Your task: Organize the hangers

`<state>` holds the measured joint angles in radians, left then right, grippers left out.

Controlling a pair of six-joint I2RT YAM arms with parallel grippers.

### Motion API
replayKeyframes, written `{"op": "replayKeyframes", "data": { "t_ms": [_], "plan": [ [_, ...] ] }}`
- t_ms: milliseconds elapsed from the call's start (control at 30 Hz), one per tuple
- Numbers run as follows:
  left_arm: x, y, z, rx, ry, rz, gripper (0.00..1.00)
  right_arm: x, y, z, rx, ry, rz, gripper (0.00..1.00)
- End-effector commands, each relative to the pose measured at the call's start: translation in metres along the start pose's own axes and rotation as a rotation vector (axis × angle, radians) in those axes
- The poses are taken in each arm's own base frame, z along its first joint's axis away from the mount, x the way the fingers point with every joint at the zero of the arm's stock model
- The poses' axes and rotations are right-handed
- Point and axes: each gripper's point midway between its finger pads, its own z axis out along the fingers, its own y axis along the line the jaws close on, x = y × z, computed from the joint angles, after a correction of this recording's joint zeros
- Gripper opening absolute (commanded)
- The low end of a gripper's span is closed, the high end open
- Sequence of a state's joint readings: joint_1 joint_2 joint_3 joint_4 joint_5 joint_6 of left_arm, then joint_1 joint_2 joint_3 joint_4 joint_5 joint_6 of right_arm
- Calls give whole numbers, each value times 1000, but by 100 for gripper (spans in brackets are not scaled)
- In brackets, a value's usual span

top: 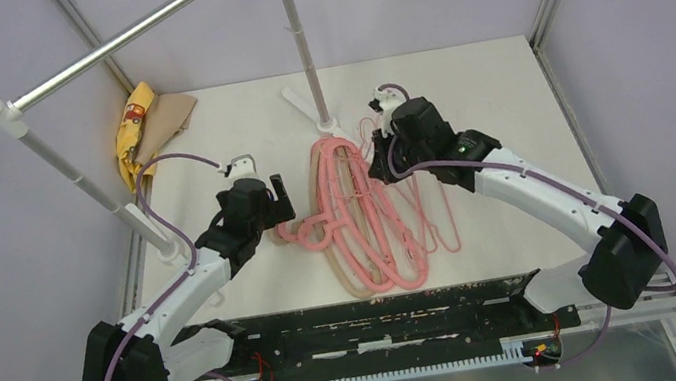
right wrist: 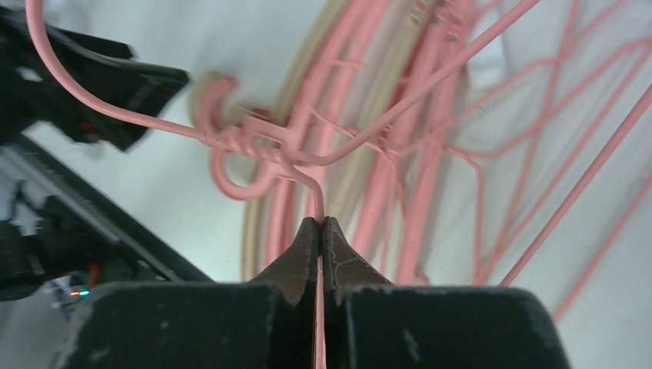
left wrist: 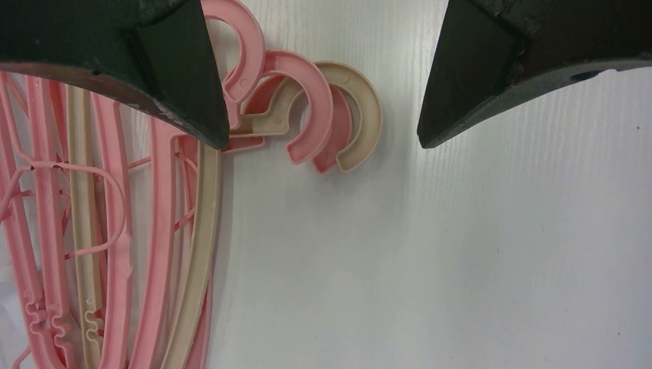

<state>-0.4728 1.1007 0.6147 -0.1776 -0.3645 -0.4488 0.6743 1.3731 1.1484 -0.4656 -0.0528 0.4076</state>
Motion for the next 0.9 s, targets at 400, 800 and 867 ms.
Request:
{"op": "replayKeyframes", "data": {
  "t_ms": [400,800,867],
  "plan": [
    [-12,-3,-4,7,-50,-60,99,-131,178,-101,-791,-137,89,1],
    [-16,-3,-8,8,-63,-66,99,-237,232,-121,-1006,-365,10,1],
    [-16,-2,-8,4,-66,-67,99,-255,238,-117,-1030,-406,6,1]
  ]
}}
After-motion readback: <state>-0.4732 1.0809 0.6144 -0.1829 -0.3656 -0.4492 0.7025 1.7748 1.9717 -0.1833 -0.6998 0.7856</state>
